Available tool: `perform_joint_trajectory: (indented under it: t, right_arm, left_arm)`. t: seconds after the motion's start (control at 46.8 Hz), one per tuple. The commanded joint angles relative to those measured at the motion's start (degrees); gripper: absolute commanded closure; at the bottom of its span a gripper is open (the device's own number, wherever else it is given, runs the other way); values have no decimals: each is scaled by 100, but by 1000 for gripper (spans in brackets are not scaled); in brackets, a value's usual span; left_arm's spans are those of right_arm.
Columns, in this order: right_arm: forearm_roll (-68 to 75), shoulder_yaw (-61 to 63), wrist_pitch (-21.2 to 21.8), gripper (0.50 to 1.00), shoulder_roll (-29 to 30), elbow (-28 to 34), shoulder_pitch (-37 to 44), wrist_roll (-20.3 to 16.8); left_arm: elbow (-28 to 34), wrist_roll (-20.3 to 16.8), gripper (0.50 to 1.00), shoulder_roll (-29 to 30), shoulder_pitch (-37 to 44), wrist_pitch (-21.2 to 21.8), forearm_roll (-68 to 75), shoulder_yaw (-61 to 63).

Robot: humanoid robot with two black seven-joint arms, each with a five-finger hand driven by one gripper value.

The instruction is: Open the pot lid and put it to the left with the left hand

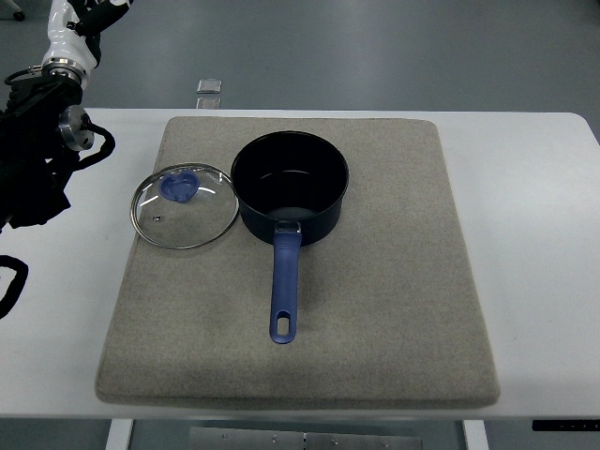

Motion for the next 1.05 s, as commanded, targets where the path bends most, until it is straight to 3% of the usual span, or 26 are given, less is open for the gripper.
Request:
perform_joint_trajectory:
  t: [0.0,0.085,1.025]
  right_arm:
    - [0,0,0,583,0,6,3,0]
    - [0,-8,0,583,0,6,3,0]
    - [-26,0,53,583,0,68,-6,-9]
  left_arm:
    - [302,34,669,-228,4,28,3,9]
    - [549,148,666,-378,4,11,3,18]
    - [584,175,647,-211,-172,-42,3,-17]
